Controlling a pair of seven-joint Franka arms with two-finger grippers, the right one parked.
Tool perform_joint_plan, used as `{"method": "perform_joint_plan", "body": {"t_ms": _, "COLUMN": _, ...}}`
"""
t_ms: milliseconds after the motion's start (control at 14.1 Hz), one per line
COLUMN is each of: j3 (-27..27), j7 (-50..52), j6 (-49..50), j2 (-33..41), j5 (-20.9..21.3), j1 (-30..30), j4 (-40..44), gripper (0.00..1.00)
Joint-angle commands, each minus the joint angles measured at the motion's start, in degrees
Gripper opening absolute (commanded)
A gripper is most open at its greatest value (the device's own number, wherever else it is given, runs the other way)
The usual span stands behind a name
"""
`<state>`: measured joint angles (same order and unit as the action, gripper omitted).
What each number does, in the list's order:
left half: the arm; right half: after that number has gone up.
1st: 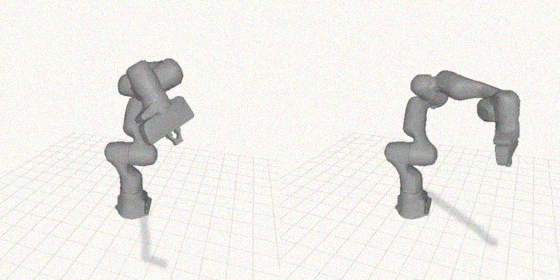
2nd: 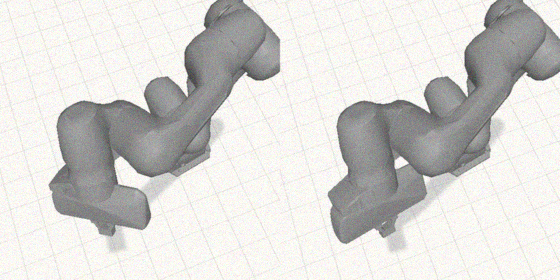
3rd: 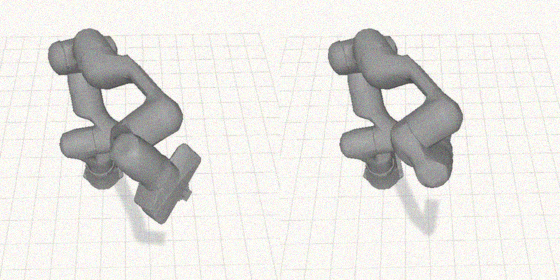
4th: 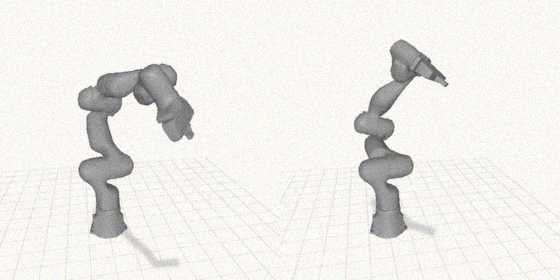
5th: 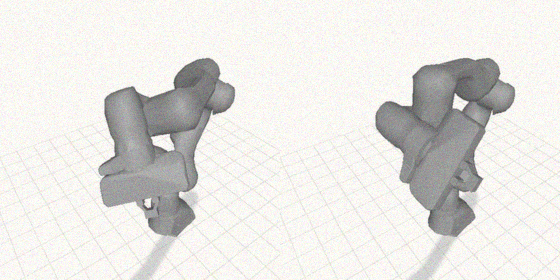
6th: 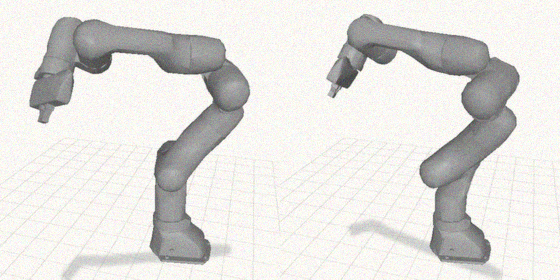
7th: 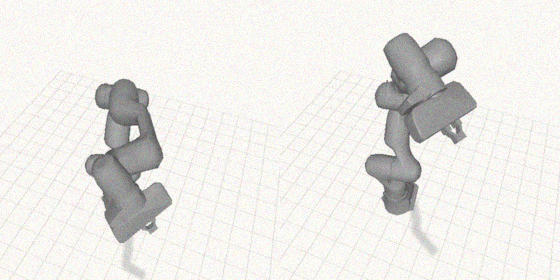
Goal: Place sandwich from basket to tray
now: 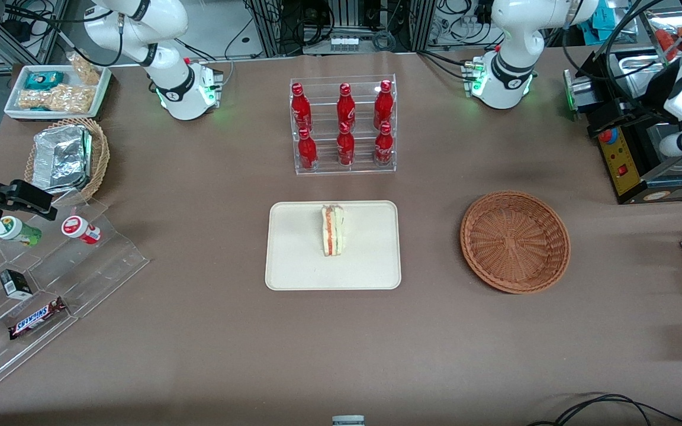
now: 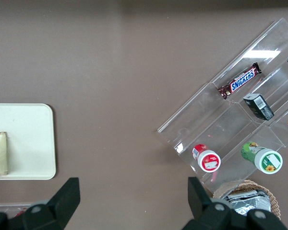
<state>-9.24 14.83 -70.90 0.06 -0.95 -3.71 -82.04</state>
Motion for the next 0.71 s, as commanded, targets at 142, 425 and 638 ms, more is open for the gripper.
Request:
{"method": "perform_joint_plan", "body": {"t_ms": 142, "j3": -1.2, "j7": -0.1, "j6": -1.0, "j2": 1.2, "j5": 0.2, "j1": -1.2, "j4": -1.8, "gripper": 1.00}}
{"method": "perform_joint_plan", "body": {"t_ms": 425, "j3": -0.9, "j7": -0.1, "j6": -1.1, "j2": 0.5, "j5": 0.6, "j1": -1.4, "j4": -0.6, "gripper": 1.00}}
{"method": "perform_joint_plan", "body": {"t_ms": 638, "j3": -1.0, "j7": -0.1, "j6": -1.3, "j2": -0.5, "j5": 0.6, "j1": -1.2, "j4": -0.4, "gripper": 1.00}}
